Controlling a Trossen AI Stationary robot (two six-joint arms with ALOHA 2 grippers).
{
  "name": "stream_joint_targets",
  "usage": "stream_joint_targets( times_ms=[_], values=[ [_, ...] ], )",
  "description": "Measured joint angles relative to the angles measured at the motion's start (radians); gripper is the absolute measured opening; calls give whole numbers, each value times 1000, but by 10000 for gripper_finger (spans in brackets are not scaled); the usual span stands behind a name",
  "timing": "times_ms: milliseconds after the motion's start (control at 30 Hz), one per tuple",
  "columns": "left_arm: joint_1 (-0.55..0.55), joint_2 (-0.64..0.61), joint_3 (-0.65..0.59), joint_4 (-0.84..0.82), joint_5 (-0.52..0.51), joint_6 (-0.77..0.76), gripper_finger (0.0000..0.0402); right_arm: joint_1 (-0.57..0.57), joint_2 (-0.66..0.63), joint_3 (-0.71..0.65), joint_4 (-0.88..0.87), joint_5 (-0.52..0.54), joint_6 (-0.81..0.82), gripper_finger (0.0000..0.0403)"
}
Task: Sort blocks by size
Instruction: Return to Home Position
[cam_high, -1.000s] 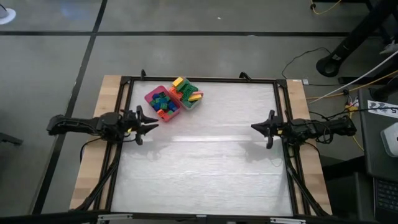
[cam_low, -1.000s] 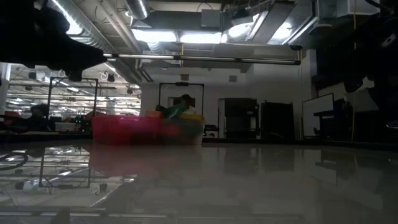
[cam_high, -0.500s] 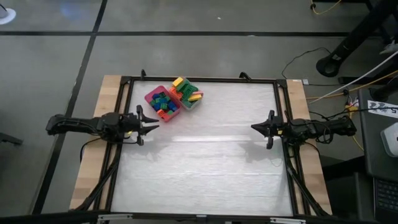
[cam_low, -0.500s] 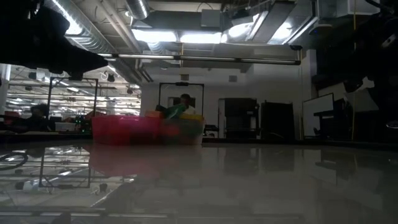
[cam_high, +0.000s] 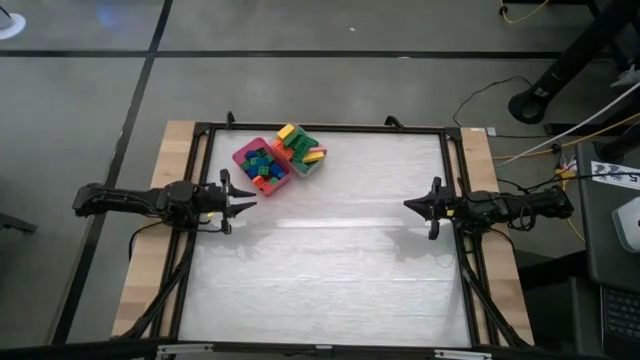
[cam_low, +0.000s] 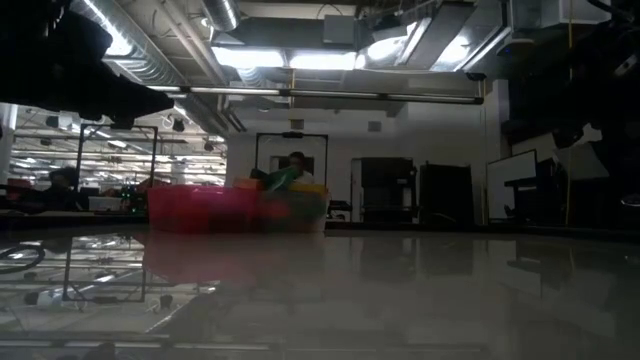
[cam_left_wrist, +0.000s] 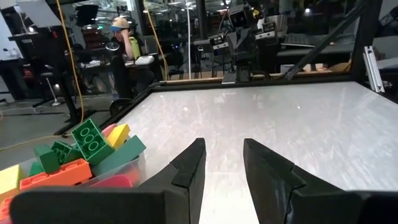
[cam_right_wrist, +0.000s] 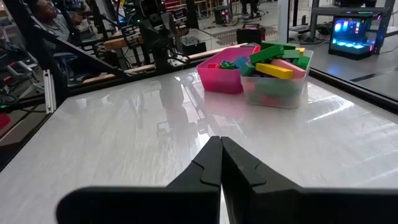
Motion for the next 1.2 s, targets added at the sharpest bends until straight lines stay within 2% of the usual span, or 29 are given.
stream_joint_targets(
  times_ms=[267, 467, 633, 1200],
  values=[
    [0, 0, 0, 0, 0, 1, 98, 0, 0, -3, 51, 47, -64, 5],
    [0, 0, 0, 0, 0, 0, 98, 0, 0, -6, 92, -104, -151, 5],
    [0, 0, 0, 0, 0, 0, 98, 0, 0, -6, 112, -232, -160, 5],
    [0, 0, 0, -1, -1, 0, 98, -2, 36, -44, 233, -294, -163, 5]
  ],
)
